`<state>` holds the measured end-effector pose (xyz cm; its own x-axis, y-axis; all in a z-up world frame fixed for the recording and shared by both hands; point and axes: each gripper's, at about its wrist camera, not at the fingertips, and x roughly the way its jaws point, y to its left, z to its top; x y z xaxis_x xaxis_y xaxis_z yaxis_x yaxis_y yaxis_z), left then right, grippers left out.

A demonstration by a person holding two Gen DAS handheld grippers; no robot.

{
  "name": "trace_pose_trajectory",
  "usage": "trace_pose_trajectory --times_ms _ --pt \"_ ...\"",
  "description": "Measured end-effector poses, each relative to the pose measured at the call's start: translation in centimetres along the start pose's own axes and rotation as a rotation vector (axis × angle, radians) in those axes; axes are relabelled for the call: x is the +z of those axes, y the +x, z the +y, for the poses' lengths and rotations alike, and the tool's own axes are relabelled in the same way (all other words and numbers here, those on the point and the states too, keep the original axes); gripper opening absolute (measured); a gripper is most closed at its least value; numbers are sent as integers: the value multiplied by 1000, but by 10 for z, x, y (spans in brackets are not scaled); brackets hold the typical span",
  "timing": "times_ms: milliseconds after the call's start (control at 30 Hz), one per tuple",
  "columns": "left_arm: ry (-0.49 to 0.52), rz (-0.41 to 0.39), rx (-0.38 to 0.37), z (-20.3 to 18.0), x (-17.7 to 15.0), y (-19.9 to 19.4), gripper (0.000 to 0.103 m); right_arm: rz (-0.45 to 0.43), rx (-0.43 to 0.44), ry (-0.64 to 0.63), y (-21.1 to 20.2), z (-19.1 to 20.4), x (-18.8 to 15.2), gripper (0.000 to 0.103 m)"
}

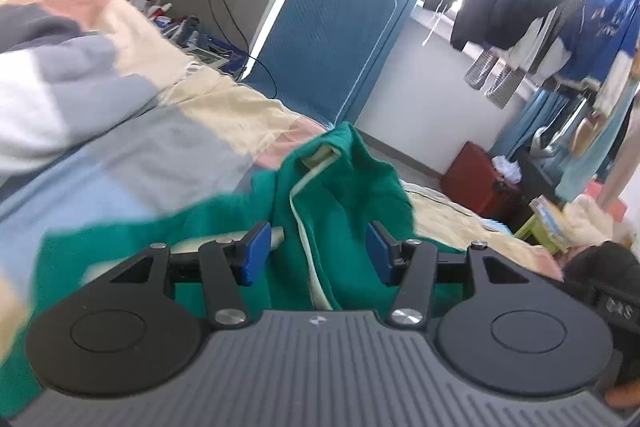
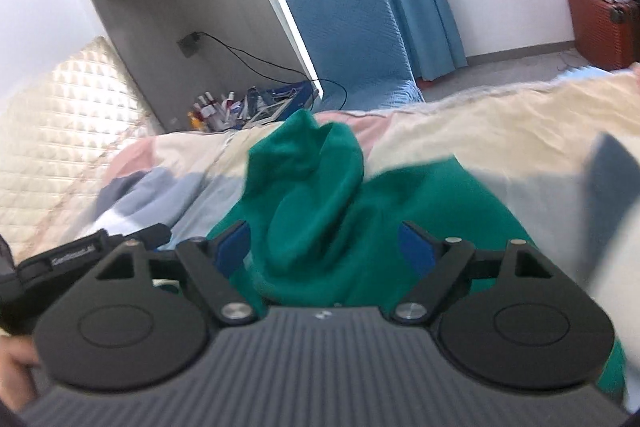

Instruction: Fold large clothes

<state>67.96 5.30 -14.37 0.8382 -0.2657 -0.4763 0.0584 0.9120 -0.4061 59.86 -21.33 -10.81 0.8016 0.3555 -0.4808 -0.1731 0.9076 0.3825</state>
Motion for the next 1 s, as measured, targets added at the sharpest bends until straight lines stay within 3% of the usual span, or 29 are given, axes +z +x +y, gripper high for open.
trace_pose_trajectory --times_ms 200,367,433,500,567,633,667,833,1000 --pt "14 43 23 22 33 101 59 -14 35 23 110 -12 35 82" --pt "-26 78 -36 32 43 161 59 31 -2 56 171 -24 46 82" --pt "-15 115 -13 30 43 180 58 42 -1 70 187 -25 51 80" --pt "24 140 16 24 45 192 48 45 4 102 196 -25 54 72" --pt "29 152 -11 22 49 194 22 72 24 136 204 -25 57 53" --pt "38 156 -8 20 52 190 16 104 35 135 207 -22 59 19" --pt "51 153 -10 19 54 186 15 118 31 119 207 -19 60 13" --pt "107 122 -26 7 68 143 14 73 124 43 175 1 68 10" --pt "84 78 -70 -3 84 81 14 4 207 -5 123 26 85 10"
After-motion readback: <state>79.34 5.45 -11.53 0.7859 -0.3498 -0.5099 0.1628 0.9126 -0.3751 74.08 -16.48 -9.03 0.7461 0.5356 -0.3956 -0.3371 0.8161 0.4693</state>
